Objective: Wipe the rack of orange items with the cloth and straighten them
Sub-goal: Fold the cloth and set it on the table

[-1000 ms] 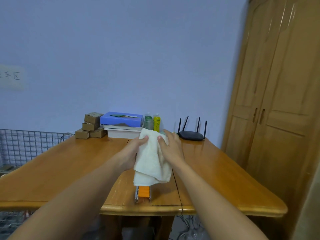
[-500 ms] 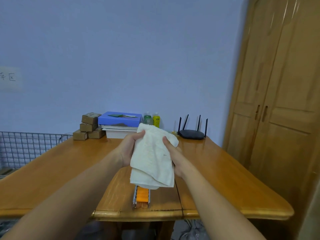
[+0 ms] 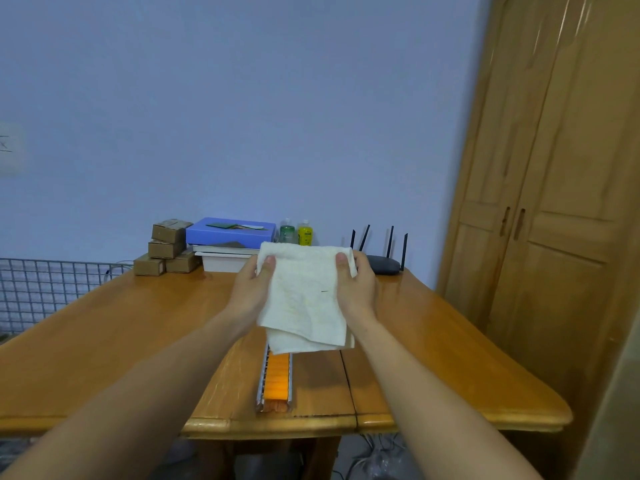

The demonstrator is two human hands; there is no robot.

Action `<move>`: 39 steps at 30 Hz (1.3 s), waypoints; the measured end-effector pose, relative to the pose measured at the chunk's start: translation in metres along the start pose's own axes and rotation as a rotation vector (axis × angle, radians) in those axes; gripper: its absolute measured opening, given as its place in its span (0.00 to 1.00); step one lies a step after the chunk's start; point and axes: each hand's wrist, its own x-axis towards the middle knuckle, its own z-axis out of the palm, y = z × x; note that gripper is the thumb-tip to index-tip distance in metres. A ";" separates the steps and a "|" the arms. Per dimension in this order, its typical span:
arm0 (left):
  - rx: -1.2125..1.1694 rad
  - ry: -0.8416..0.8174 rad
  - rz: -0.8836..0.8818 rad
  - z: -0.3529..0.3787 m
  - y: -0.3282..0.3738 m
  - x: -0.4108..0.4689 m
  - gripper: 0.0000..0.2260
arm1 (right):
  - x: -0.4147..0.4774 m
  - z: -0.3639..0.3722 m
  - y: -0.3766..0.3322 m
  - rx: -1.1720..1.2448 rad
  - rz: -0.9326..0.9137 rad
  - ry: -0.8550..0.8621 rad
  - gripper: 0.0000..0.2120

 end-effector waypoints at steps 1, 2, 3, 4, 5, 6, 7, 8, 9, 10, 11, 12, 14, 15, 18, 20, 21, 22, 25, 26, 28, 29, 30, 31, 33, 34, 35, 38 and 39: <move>-0.005 -0.003 0.001 0.000 0.002 -0.001 0.15 | 0.000 0.000 -0.001 -0.003 -0.004 0.004 0.09; -0.013 -0.006 0.002 -0.001 0.004 -0.002 0.15 | 0.001 0.000 -0.001 -0.003 -0.008 0.008 0.10; -0.019 -0.007 0.001 -0.002 0.005 -0.003 0.14 | 0.001 0.001 -0.001 -0.003 -0.011 0.010 0.10; -0.023 -0.007 0.004 -0.002 0.007 -0.004 0.14 | 0.000 0.001 -0.001 -0.005 -0.013 0.011 0.10; -0.025 -0.008 0.008 -0.003 0.007 -0.004 0.14 | -0.001 0.002 -0.001 -0.005 -0.012 0.012 0.10; -0.026 -0.009 0.010 -0.004 0.008 -0.005 0.13 | -0.002 0.003 -0.001 -0.004 -0.011 0.014 0.10; -0.024 -0.011 0.009 -0.005 0.009 -0.005 0.13 | -0.003 0.004 -0.002 -0.003 -0.011 0.016 0.10; -0.023 -0.015 0.010 -0.006 0.009 -0.006 0.13 | -0.004 0.004 -0.002 -0.004 -0.010 0.020 0.10; -0.022 -0.018 0.012 -0.006 0.009 -0.006 0.13 | -0.005 0.004 -0.003 -0.006 -0.009 0.023 0.10; -0.020 -0.018 0.014 -0.007 0.009 -0.006 0.13 | -0.006 0.005 -0.004 -0.005 -0.009 0.024 0.10; -0.020 -0.020 0.015 -0.007 0.009 -0.006 0.13 | -0.006 0.005 -0.004 -0.002 -0.005 0.024 0.10; -0.018 -0.020 0.018 -0.008 0.008 -0.006 0.13 | -0.007 0.006 -0.005 0.001 -0.002 0.023 0.10; -0.014 -0.022 0.025 -0.010 0.006 -0.005 0.13 | -0.009 0.007 -0.006 0.009 0.007 0.023 0.10; -0.010 -0.022 0.027 -0.010 0.005 -0.004 0.13 | -0.009 0.007 -0.006 0.013 0.012 0.023 0.10; 0.025 -0.005 0.024 -0.011 0.000 0.000 0.13 | -0.011 0.007 -0.010 0.017 0.029 0.034 0.09; 0.072 0.009 0.011 -0.009 -0.005 0.003 0.12 | -0.011 0.007 -0.012 0.016 0.045 0.058 0.08; 0.109 0.012 0.005 -0.008 -0.007 0.005 0.13 | -0.010 0.007 -0.012 0.005 0.052 0.072 0.08; 0.160 0.013 0.006 -0.006 -0.009 0.007 0.13 | -0.010 0.008 -0.013 -0.015 0.057 0.086 0.08; 0.447 0.084 0.065 0.004 -0.009 0.010 0.16 | -0.008 0.009 -0.016 -0.117 0.066 0.147 0.08; 0.511 0.113 0.087 0.007 -0.008 0.008 0.17 | -0.008 0.010 -0.017 -0.148 0.064 0.165 0.08; 0.482 0.068 0.105 0.016 -0.002 0.005 0.14 | -0.008 0.013 -0.022 -0.214 0.052 0.181 0.07; 0.394 -0.007 0.087 0.020 0.001 0.001 0.12 | -0.009 0.014 -0.025 -0.253 0.039 0.180 0.07; 0.287 -0.084 0.052 0.025 0.004 -0.002 0.13 | -0.010 0.017 -0.029 -0.294 0.024 0.171 0.07; 0.188 -0.141 0.009 0.030 0.007 -0.004 0.14 | -0.011 0.020 -0.034 -0.323 0.010 0.149 0.09; 0.011 -0.205 -0.064 0.039 0.013 -0.007 0.18 | -0.016 0.025 -0.045 -0.325 -0.017 0.081 0.16; -0.054 -0.215 -0.084 0.042 0.015 -0.006 0.21 | -0.020 0.027 -0.052 -0.303 -0.027 0.036 0.19; -0.119 -0.230 -0.095 0.044 0.017 -0.006 0.24 | -0.025 0.028 -0.057 -0.275 -0.031 -0.008 0.21; -0.360 -0.280 -0.160 0.043 0.020 -0.002 0.27 | -0.030 0.031 -0.067 -0.207 0.036 -0.080 0.19; -0.411 -0.281 -0.182 0.041 0.021 -0.001 0.26 | -0.030 0.033 -0.069 -0.195 0.066 -0.113 0.19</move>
